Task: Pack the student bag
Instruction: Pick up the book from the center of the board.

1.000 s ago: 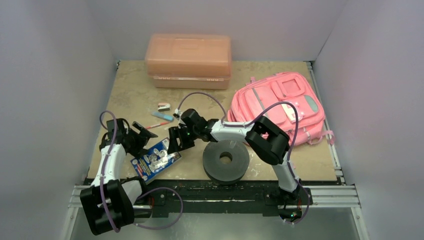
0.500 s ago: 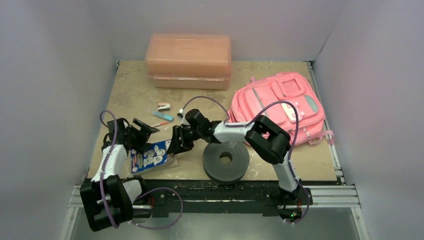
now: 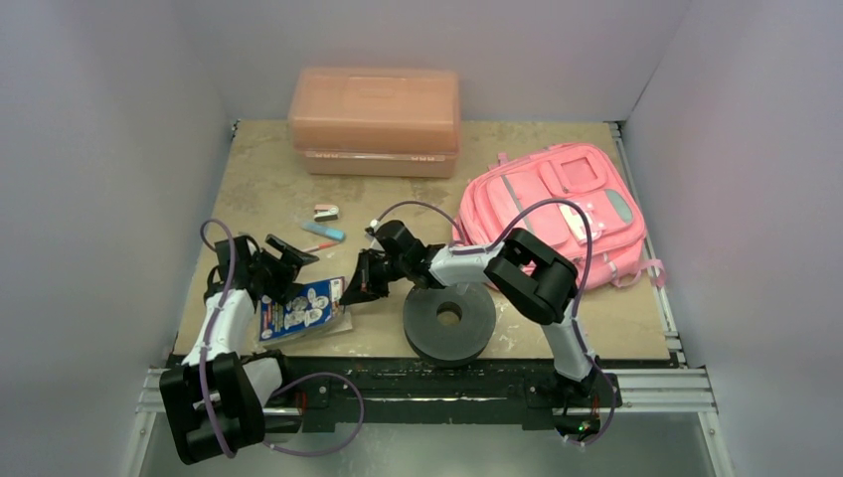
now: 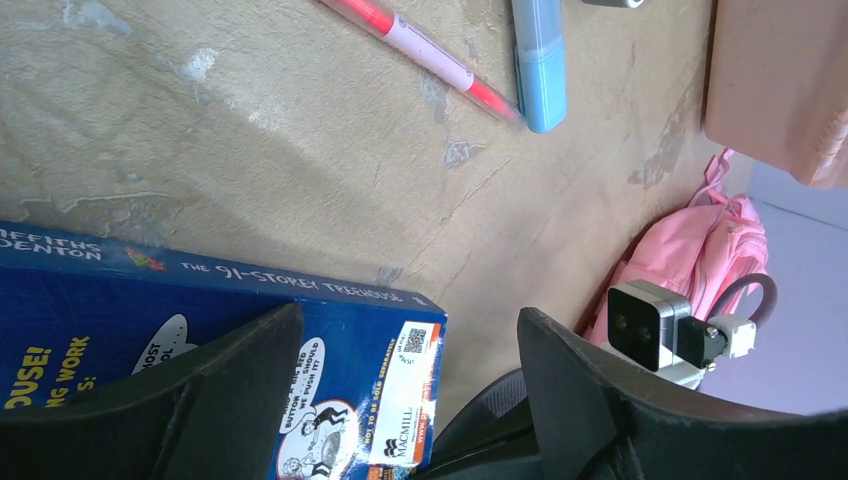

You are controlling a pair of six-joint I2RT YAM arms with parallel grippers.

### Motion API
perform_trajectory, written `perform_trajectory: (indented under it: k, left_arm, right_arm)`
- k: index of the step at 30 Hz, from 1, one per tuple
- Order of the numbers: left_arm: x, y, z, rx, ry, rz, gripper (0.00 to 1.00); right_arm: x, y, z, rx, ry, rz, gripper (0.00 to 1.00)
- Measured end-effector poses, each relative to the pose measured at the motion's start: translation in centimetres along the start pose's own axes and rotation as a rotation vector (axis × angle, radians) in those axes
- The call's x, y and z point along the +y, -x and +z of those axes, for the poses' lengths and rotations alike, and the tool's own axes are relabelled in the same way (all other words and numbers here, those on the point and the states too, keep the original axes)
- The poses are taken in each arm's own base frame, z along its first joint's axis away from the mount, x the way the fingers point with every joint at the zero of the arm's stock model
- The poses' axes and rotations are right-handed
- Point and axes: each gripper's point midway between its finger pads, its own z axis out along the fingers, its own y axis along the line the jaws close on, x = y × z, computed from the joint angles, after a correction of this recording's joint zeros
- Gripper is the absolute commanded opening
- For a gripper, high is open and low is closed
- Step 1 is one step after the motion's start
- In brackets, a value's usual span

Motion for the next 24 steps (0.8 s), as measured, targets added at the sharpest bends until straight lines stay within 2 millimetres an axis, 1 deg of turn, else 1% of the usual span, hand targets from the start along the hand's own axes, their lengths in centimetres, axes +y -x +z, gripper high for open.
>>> perform_trajectory:
  k: [4, 8, 12, 14, 16, 19, 24]
  left_arm:
    - [-0.3, -0.5, -0.4, 0.017, 0.004, 0.04, 0.84]
    - [-1.0, -0.9, -1.6, 0.061, 0.018, 0.102, 0.87]
    - [-3.7, 0.0, -3.9, 0.046, -0.025, 0.194, 0.88]
    - [-5.0, 0.5, -5.0, 0.026, -0.051, 0.236, 0.88]
    - [-5.7, 0.7, -5.5, 0.013, -0.07, 0.259, 0.88]
    - [-5.4, 0.2, -5.6, 0.027, -0.072, 0.257, 0.88]
    - [-2.7, -1.6, -4.3, 0.088, -0.02, 0.216, 0.85]
  right_arm:
    - [-0.1, 0.8, -0.3, -0.017, 0.005, 0.016, 0.0]
    - [-1.2, 3.2, -1.3, -0.073, 0.008, 0.022, 0.0]
    - [-3.1, 7.2, -4.0, -0.153, 0.006, 0.027, 0.0]
    - [-3.8, 8.7, -5.4, -0.187, 0.006, 0.019, 0.0]
    - [-4.3, 10.1, -6.9, -0.223, 0.001, 0.002, 0.0]
    - [-5.1, 11.3, -8.7, -0.258, -0.015, -0.024, 0.0]
    - [-6.6, 12.0, -10.3, -0.264, -0.067, -0.083, 0.0]
